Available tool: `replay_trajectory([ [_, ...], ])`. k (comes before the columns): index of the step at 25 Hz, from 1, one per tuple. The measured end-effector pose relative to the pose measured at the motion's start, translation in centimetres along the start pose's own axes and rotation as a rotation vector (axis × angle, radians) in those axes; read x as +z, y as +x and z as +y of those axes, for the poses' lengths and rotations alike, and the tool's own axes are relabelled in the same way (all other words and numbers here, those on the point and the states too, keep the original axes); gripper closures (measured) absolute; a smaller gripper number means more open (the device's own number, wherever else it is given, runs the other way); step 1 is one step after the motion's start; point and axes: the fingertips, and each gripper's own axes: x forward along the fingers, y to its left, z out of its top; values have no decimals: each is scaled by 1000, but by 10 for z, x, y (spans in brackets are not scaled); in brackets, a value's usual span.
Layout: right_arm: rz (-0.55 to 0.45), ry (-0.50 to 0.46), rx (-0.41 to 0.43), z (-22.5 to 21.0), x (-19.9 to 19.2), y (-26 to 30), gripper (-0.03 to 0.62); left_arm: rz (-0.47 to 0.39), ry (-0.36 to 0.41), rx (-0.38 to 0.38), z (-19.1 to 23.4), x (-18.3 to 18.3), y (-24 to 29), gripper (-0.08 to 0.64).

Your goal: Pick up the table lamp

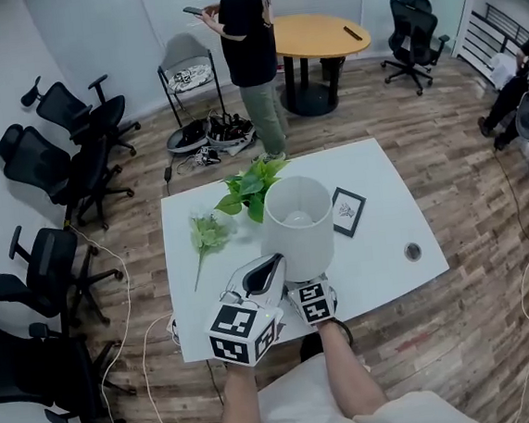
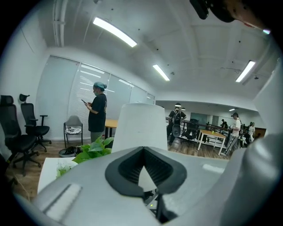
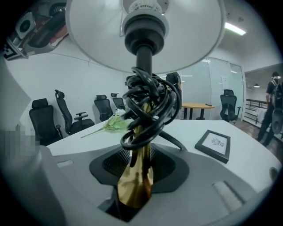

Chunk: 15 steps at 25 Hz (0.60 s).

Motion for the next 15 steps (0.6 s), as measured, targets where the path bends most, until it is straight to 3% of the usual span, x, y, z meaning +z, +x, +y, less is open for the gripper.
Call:
replay_trajectory([
  [6, 28, 7, 53, 3, 13, 4, 457, 23, -17, 52, 20, 12, 11, 560],
  [15, 70, 36, 54, 4, 11, 0, 466, 69, -21, 75, 27, 12, 9, 560],
])
